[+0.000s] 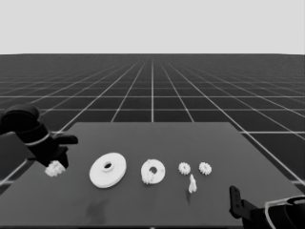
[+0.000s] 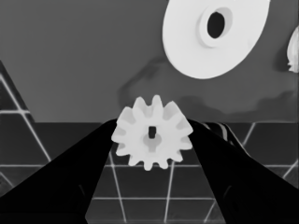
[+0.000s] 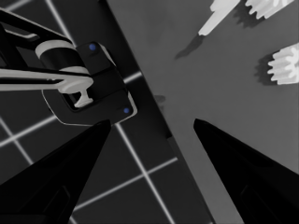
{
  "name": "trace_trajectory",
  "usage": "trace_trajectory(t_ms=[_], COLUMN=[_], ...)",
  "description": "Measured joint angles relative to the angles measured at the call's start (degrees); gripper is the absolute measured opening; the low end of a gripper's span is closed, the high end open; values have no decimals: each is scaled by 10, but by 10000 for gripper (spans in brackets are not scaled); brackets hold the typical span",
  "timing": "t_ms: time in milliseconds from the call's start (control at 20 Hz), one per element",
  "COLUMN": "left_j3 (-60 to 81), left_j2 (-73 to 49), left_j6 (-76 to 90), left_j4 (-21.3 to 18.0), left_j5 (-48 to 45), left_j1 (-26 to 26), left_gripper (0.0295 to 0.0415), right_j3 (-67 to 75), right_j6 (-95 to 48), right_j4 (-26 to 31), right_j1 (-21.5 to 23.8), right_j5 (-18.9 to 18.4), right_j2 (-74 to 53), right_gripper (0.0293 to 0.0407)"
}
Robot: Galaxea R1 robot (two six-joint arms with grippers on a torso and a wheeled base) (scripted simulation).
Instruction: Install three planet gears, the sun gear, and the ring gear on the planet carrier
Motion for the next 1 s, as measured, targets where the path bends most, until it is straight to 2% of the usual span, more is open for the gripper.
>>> trace_trajectory(t_ms=[50, 100, 150, 200, 300, 400, 550, 600, 650, 700, 800, 1000], left_j3=[0, -31, -109, -229, -402, -484, -525, -526, -548, -577, -615, -635], left_j2=[0, 117, 327, 459, 578, 624, 644, 645, 652, 662, 676, 683], left_j6=[0, -214, -293, -265, -184, -141, -119, -119, -107, -91, -70, -60], left_j4=[-1, -4, -2, -1, 0, 2, 2, 75, 118, 141, 159, 166], left_j5=[1, -7, -11, -11, -8, -7, -6, -37, -57, -72, -88, -97], left_j1=[-1, 2, 4, 5, 7, 8, 9, 72, 130, 161, 186, 193], left_gripper=[312, 313, 306, 306, 306, 306, 306, 306, 306, 306, 306, 307], right_j3=[0, 0, 0, 0, 0, 0, 0, 0, 0, 0, 0, 0], right_j6=[0, 0, 0, 0, 0, 0, 0, 0, 0, 0, 0, 0], right_j4=[0, 0, 0, 0, 0, 0, 0, 0, 0, 0, 0, 0], right_j1=[0, 0, 0, 0, 0, 0, 0, 0, 0, 0, 0, 0], right_j5=[0, 0, 0, 0, 0, 0, 0, 0, 0, 0, 0, 0], right_j2=[0, 0, 0, 0, 0, 0, 0, 0, 0, 0, 0, 0], right_gripper=[385, 385, 385, 385, 385, 385, 385, 385, 385, 385, 385, 385])
